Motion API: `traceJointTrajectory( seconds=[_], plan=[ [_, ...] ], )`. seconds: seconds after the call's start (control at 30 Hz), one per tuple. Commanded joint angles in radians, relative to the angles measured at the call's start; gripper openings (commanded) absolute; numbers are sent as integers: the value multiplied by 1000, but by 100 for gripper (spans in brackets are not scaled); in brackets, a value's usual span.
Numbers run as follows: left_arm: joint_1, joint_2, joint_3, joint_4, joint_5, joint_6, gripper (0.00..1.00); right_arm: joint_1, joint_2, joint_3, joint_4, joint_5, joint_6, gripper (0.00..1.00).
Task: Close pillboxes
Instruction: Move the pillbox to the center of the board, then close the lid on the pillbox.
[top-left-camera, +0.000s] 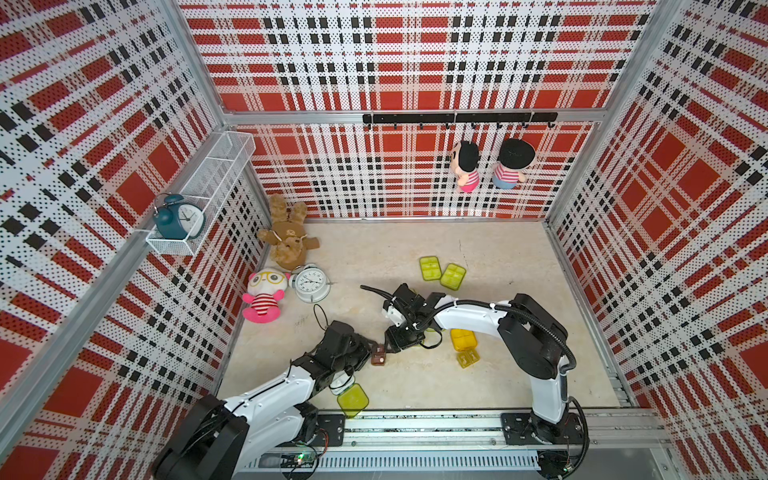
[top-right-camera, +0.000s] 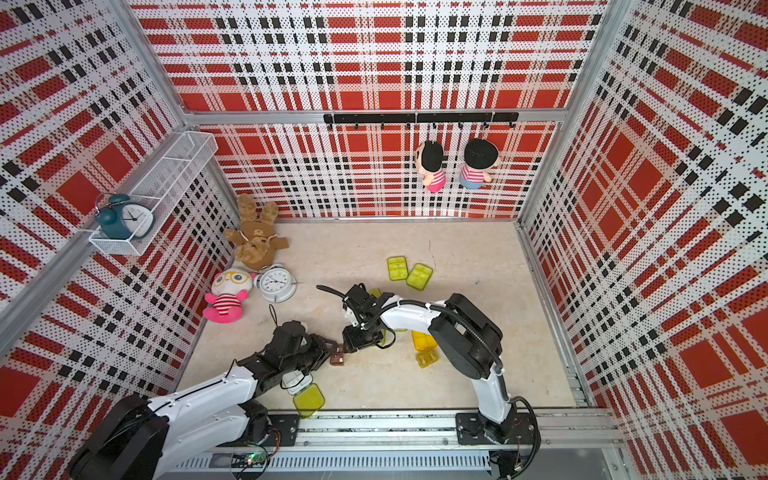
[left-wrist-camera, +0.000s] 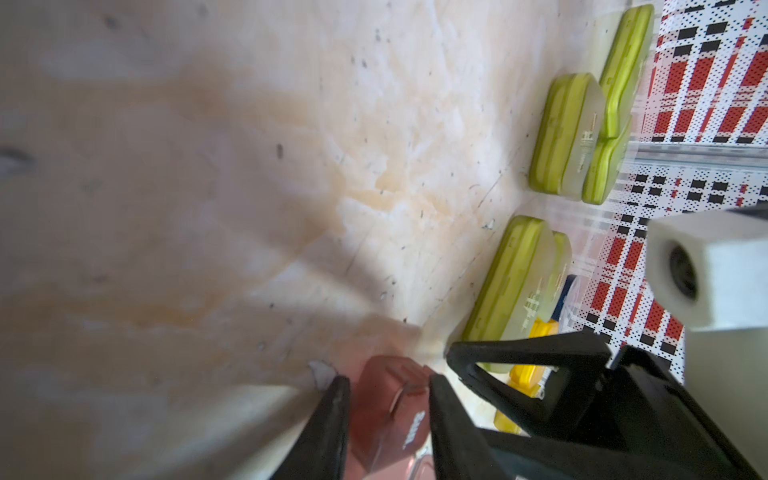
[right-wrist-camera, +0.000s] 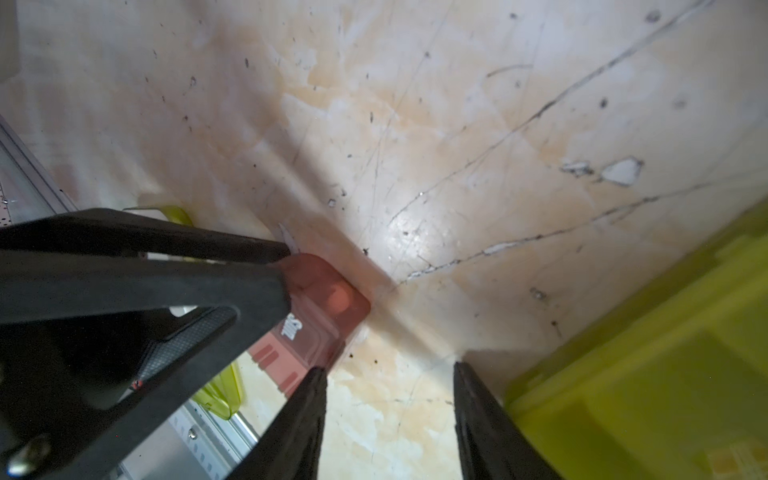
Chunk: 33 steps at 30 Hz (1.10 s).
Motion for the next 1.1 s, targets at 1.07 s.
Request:
traceJointTrajectory(
  seconds=[1.07],
  plan=[
    [-41, -4, -69, 112, -28, -60, 28, -6, 82, -28, 73, -64, 39, 44]
  ],
)
